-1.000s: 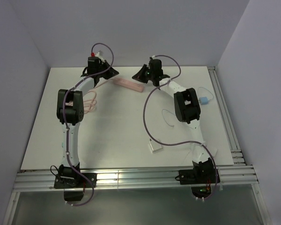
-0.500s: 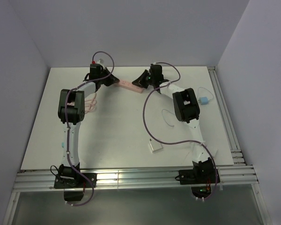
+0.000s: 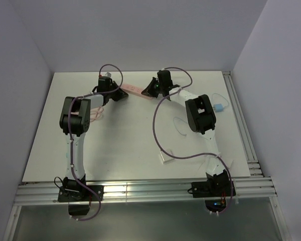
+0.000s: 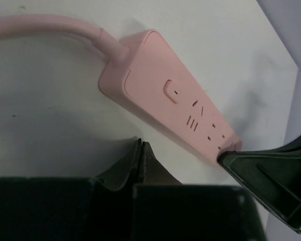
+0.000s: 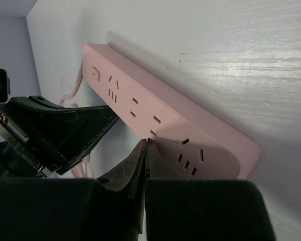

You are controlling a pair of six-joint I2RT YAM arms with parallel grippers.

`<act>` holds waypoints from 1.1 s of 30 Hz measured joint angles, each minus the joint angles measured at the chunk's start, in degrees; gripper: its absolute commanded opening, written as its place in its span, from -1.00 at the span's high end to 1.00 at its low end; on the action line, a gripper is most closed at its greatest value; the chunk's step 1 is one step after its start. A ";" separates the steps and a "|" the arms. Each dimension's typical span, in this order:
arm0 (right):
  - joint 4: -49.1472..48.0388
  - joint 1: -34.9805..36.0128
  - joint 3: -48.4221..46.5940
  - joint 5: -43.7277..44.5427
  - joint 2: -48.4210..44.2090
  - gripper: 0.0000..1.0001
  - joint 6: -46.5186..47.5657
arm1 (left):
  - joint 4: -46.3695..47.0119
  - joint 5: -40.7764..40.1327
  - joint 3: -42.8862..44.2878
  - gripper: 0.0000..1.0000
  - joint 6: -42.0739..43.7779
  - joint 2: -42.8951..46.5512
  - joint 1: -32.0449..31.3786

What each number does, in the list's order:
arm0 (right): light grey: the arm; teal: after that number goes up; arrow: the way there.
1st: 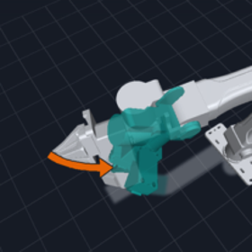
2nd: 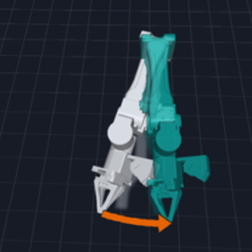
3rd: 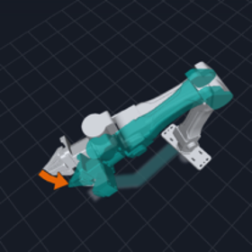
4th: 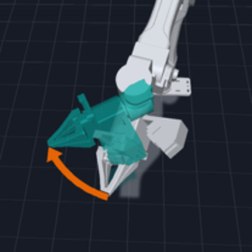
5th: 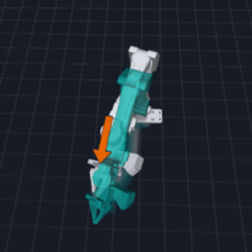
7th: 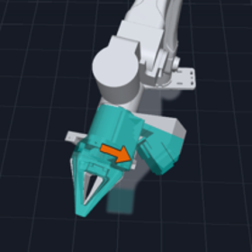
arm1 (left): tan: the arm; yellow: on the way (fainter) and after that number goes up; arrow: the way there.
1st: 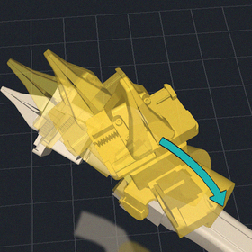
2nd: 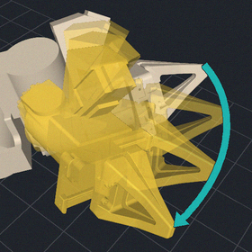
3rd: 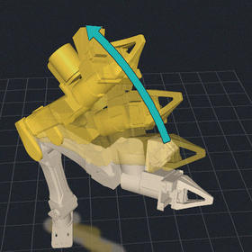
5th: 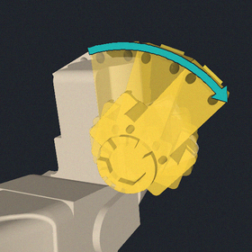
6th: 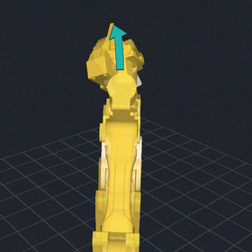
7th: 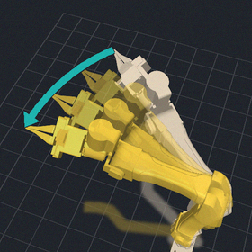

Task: Insert the plug

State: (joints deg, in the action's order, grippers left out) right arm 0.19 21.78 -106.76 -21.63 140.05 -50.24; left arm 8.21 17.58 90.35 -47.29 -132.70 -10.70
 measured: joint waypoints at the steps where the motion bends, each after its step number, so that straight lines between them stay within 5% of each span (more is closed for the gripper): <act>1: 0.63 0.11 0.02 0.61 -0.31 1.00 0.81 | 0.96 0.79 -1.42 0.99 -0.68 -0.11 -0.17; 11: 4.76 -0.02 3.26 5.20 -4.28 1.00 7.28 | 4.74 -1.40 -11.28 0.96 0.09 6.25 -1.57; 24: 5.03 -0.83 8.50 4.13 -9.60 0.71 16.68 | 2.05 -11.39 -13.29 0.14 6.01 21.03 -1.73; 31: 7.98 -0.83 9.46 5.62 -14.80 0.55 18.67 | -0.92 -6.56 2.97 0.40 7.32 12.22 1.64; 33: 8.26 -0.83 9.22 6.21 -15.89 0.55 18.82 | -1.20 -4.52 8.02 0.78 7.69 7.80 3.10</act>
State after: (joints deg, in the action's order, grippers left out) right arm 8.45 20.95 -97.54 -15.42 124.16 -31.42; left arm 7.01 13.06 98.37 -39.59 -124.90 -7.60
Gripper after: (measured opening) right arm 0.223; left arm 0.298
